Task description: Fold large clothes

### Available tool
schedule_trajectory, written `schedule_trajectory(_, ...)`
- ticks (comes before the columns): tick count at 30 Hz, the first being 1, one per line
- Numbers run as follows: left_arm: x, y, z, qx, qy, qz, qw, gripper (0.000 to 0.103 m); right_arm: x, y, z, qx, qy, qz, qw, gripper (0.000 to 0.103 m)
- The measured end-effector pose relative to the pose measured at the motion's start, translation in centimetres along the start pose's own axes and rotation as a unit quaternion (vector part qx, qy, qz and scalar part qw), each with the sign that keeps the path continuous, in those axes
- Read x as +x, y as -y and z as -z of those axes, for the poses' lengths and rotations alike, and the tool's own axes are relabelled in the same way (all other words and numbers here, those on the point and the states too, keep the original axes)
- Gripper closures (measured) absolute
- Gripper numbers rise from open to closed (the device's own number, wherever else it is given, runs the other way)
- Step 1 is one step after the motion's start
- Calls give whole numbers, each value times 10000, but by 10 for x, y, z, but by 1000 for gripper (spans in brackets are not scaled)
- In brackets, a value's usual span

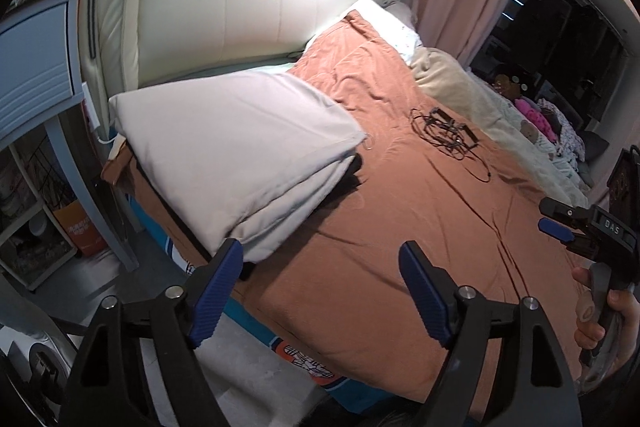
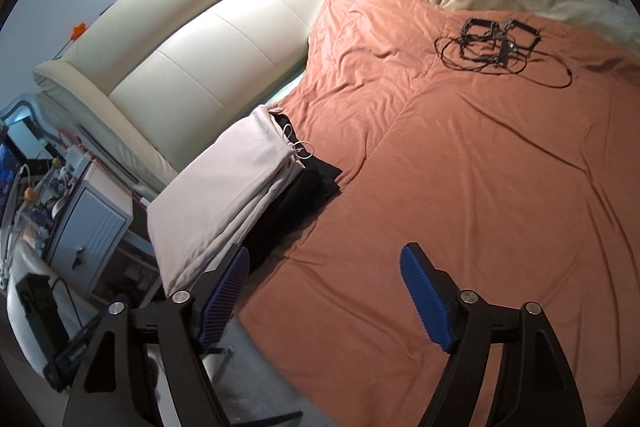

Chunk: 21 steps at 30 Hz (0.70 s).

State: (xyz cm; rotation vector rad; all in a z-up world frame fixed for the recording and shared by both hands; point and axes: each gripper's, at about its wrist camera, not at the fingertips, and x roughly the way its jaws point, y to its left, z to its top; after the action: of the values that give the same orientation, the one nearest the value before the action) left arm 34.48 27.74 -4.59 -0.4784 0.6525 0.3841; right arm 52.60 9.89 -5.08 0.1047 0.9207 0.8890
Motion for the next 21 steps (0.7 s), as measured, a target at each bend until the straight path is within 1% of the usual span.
schedule_trajectory(1,-5,5,1,52,49,34,10000,11,-7,0,2,-36,43,8,10000,21)
schedule_trajectory(2,-10,12,3,130,116,97,9998,8,-19,0,7,-82,107,27,9999,17)
schedule_trajectory(3,-15,18,5,208,169,131,9996,8,-29,0,11,-123,164,57,9998,11)
schedule_trajectory(5,-25,29,9,329,246,159,9990,7,-48,0,20,-189,251,129,9994,6)
schedule_trajectory(8,-41,44,18,478,352,274,9979,6,-77,1,35,-329,396,310,9982,3)
schedule_trajectory(9,-46,48,20,527,382,291,9975,6,-84,2,39,-339,433,351,9979,0)
schedule_trajectory(16,-82,74,46,926,597,455,9929,6,-145,7,72,-330,791,500,9951,0)
schedule_trajectory(21,-107,88,67,1162,726,572,9889,6,-182,4,105,-505,1066,756,9901,0)
